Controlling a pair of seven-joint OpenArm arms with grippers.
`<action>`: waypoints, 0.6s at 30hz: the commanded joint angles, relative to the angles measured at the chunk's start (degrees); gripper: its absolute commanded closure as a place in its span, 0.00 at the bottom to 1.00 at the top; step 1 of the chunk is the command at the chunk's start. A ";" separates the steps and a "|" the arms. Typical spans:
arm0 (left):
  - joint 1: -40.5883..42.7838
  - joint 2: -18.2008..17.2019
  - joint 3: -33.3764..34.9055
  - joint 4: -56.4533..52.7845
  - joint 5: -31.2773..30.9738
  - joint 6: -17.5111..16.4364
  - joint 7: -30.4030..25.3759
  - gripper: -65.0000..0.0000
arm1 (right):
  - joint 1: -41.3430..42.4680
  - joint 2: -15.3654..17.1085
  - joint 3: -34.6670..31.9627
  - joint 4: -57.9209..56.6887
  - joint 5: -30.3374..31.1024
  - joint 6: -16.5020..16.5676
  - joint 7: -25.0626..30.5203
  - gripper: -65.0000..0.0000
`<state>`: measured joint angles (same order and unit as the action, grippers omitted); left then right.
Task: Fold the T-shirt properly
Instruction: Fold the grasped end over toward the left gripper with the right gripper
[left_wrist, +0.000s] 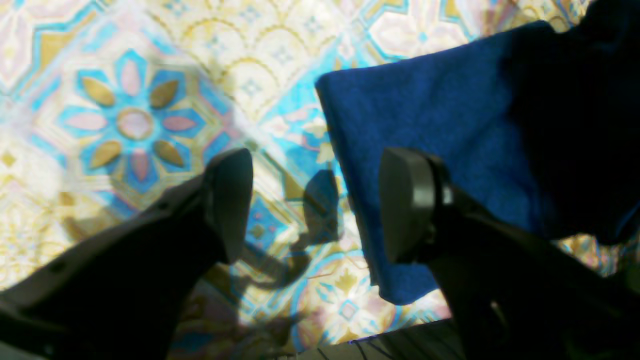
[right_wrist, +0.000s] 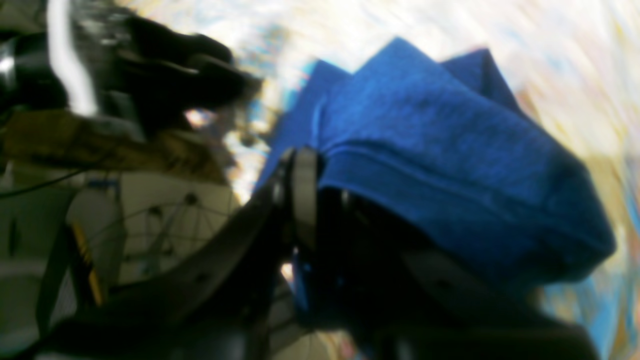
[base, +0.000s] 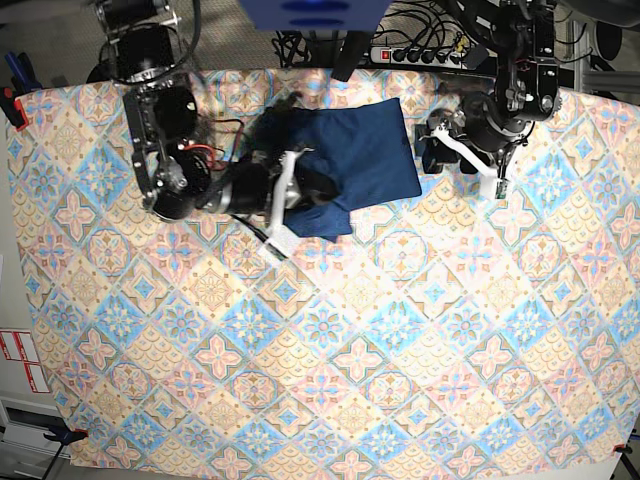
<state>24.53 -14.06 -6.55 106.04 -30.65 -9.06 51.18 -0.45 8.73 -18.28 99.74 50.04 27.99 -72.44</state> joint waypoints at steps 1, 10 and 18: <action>0.04 -0.31 -0.18 1.17 -0.51 -0.30 -0.85 0.40 | 1.02 0.54 -0.31 -0.01 1.43 1.59 0.66 0.98; 0.04 -0.31 -0.18 1.08 -0.33 -0.30 -0.85 0.40 | 6.56 0.45 -10.07 -1.94 -7.36 6.52 -0.74 0.95; -0.31 -0.13 -0.18 1.08 -0.25 -0.30 -0.85 0.40 | 7.09 0.19 -12.09 -5.02 -11.14 6.52 -0.92 0.66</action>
<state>24.45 -13.98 -6.52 106.06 -30.46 -9.08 51.18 5.15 9.41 -30.48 93.69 37.50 34.28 -74.85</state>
